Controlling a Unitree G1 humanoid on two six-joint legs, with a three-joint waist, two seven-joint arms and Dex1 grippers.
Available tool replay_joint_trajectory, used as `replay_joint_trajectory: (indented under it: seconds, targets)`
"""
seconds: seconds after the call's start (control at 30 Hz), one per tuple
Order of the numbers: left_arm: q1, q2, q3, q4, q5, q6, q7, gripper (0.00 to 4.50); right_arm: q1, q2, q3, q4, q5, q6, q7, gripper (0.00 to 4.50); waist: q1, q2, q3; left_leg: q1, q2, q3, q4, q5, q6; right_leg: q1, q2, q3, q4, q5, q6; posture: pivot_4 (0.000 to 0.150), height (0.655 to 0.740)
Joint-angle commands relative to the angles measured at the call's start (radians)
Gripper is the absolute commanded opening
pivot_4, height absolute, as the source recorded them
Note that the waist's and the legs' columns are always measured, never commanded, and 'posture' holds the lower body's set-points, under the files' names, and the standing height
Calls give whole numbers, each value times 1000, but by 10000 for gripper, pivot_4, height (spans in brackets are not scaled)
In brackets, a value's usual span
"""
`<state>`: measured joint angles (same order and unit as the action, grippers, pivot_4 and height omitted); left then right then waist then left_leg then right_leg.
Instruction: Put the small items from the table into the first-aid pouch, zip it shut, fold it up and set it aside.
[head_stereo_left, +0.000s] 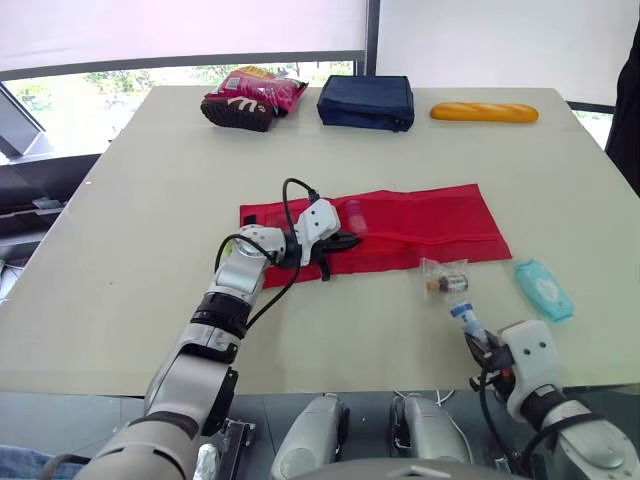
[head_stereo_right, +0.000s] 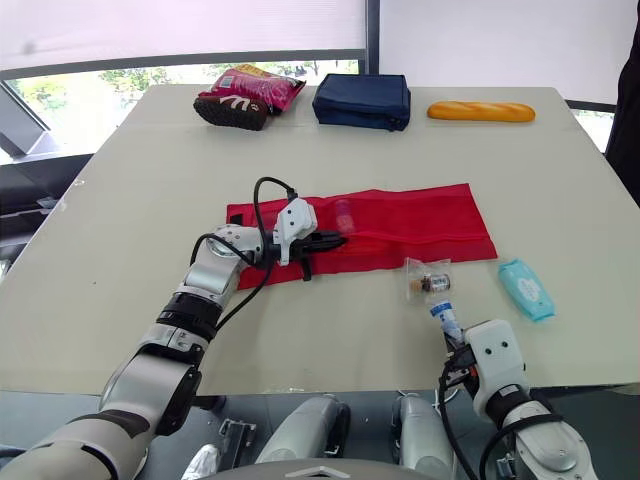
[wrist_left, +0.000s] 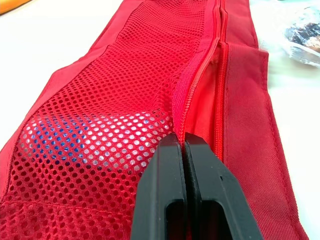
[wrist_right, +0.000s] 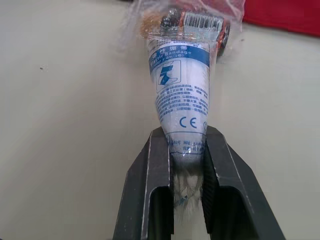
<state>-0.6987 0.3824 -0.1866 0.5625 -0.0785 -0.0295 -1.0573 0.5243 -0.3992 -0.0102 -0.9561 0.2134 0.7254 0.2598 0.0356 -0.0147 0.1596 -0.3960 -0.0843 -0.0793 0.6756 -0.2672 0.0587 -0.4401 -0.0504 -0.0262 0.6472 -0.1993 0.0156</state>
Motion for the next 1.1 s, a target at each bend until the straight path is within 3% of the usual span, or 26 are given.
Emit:
replay_joint_trajectory:
  seconds: [0.03, 0.17, 0.27, 0.37, 0.67, 1.1]
  targets:
    - [-24, -10, 11, -5, -4, -20, 5, 0, -146, -12, -7, -90, 95, 141, 11, 1315, -3, 0, 0, 0, 0, 0, 0, 0, 0, 0, 0, 0, 0, 0, 0, 1500, 7390]
    - [-24, -17, 13, -10, -8, -15, 10, 0, -394, 4, 46, -59, 143, 335, -11, 1315, -12, 0, 0, 0, 0, 0, 1, 0, 0, 0, 0, 0, 1, 0, 0, 1500, 7390]
    - [-16, -24, 12, -27, -12, -5, 12, 0, -601, 27, 118, 79, 129, 441, -37, 1315, -20, 0, 0, 0, 0, -1, 1, 0, 0, 0, 0, 0, 2, 1, -1, 1500, 7390]
    - [-7, -26, 12, -43, -14, 2, 14, 0, -714, 36, 173, 184, 108, 486, -49, 1315, -20, 0, 0, 0, -1, -1, 2, 0, 0, 0, -1, 0, 3, 1, -2, 1500, 7390]
    - [26, -33, 9, -109, -20, 31, 23, 0, -871, 106, 260, 452, 47, 448, -71, 1315, -24, 0, 0, 0, -3, 1, 2, 0, 0, -3, -2, 3, 10, 1, -2, 1500, 7390]
    - [75, -52, -23, -185, -20, 53, 1, 0, -1041, 281, 247, 762, -79, 257, -170, 1315, -24, 0, 0, 0, -3, 2, 3, 1, -1, -5, -1, 5, 12, 1, -2, 1500, 7390]
